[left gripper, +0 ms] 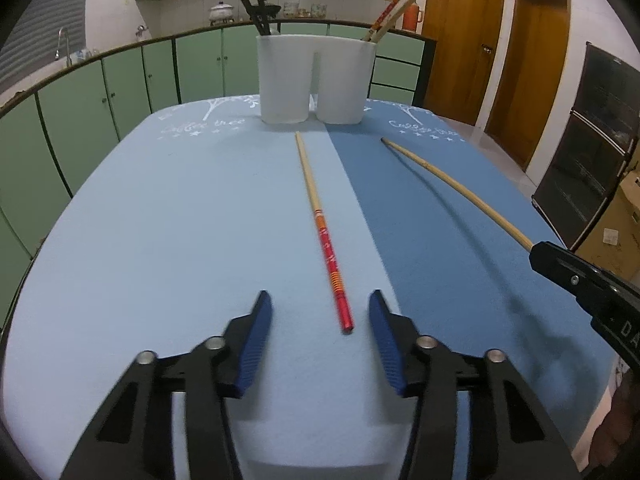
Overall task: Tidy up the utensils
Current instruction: 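Grasp the red-patterned chopstick with the left gripper, then lift both held chopsticks and carry them above the white holder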
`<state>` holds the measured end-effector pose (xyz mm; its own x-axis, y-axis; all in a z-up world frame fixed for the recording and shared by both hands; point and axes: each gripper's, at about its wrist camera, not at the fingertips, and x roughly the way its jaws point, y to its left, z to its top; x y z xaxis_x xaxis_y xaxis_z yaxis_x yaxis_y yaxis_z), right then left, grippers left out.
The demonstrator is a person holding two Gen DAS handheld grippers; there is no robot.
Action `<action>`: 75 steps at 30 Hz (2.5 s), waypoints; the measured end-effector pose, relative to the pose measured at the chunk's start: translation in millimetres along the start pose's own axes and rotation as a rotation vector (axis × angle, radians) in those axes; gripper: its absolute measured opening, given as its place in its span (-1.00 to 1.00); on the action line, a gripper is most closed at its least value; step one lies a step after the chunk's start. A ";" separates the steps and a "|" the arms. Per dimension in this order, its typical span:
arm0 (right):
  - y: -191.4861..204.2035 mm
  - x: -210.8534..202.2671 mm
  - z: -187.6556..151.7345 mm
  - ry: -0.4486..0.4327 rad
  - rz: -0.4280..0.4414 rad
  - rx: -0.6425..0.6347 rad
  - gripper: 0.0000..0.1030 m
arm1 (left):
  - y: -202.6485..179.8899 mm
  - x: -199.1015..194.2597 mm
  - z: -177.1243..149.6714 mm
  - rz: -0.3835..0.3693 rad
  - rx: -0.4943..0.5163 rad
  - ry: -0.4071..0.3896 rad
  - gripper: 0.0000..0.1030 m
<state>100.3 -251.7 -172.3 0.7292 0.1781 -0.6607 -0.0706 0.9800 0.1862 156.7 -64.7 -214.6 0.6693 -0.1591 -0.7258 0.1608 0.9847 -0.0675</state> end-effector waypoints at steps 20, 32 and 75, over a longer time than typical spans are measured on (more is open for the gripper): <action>7.1 -17.9 12.6 -0.051 -0.011 -0.062 -0.88 | -9.9 -26.6 8.3 0.035 0.049 -0.064 -0.90; 24.0 -60.0 66.3 -0.170 0.010 -0.135 -0.88 | -4.4 -96.5 53.3 -0.004 0.072 -0.226 -0.90; 67.9 -112.1 268.3 -0.372 0.168 -0.198 -0.88 | 28.4 -179.1 194.2 -0.047 0.171 -0.460 -0.90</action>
<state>196.4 -229.0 109.5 0.8889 0.3276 -0.3201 -0.3115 0.9448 0.1018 182.3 -22.1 46.5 0.9033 -0.2562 -0.3441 0.2894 0.9560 0.0481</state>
